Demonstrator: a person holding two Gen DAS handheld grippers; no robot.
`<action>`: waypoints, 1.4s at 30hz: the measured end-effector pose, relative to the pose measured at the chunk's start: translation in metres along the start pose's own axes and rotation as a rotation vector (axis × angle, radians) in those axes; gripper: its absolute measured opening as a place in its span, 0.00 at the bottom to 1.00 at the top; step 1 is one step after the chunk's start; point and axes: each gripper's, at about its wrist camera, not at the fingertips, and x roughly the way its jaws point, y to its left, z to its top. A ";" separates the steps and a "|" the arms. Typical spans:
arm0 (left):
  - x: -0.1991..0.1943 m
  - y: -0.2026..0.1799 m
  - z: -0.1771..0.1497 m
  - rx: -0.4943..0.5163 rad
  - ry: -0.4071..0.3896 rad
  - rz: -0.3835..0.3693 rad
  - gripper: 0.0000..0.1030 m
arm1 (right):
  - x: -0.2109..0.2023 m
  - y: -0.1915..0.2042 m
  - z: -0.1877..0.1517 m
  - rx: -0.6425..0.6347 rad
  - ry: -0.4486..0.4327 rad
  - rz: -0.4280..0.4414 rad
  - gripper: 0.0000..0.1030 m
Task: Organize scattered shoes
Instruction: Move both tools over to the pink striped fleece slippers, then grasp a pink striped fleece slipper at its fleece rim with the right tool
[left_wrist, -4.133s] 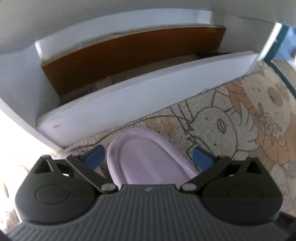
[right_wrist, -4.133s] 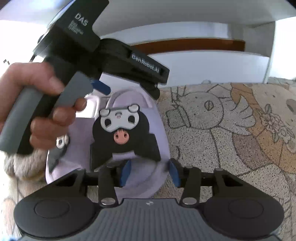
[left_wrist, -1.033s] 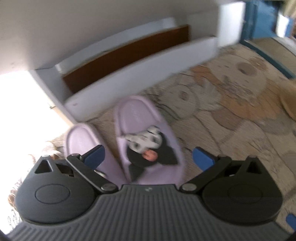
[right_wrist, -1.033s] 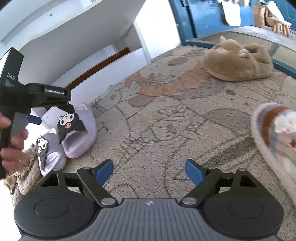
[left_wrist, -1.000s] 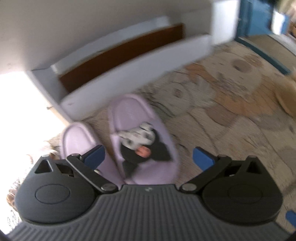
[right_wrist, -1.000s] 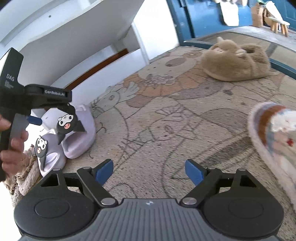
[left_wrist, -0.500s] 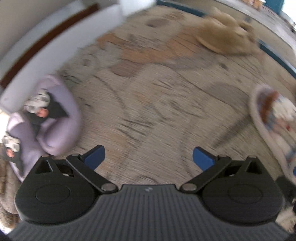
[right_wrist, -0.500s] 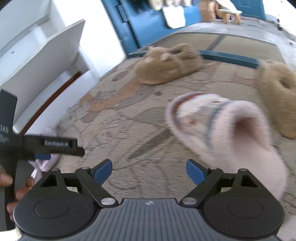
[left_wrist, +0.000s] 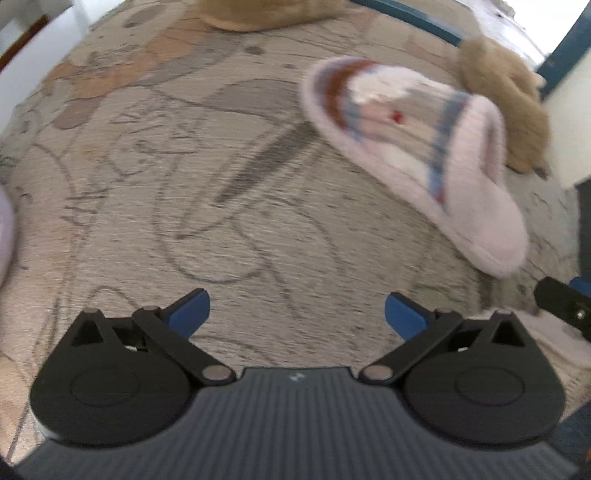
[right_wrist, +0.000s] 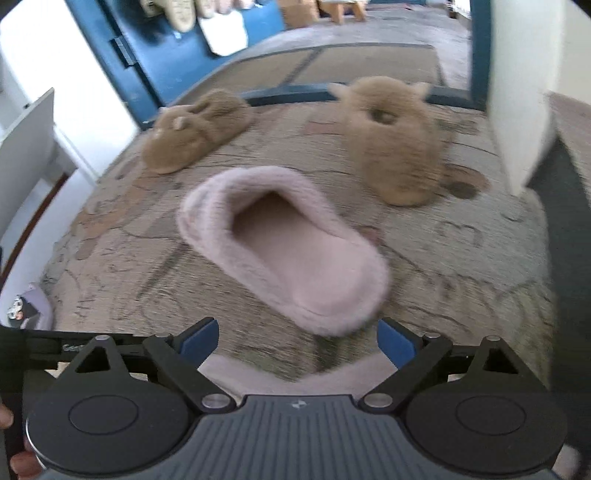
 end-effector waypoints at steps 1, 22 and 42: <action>0.000 -0.005 0.000 0.006 0.001 -0.014 1.00 | -0.002 -0.007 0.000 0.002 0.013 -0.020 0.92; 0.013 -0.016 -0.013 0.037 0.042 -0.064 1.00 | 0.015 -0.042 -0.007 0.063 0.111 -0.037 0.80; 0.019 -0.010 -0.021 0.033 0.030 -0.108 1.00 | 0.011 -0.041 -0.001 0.056 0.081 -0.050 0.53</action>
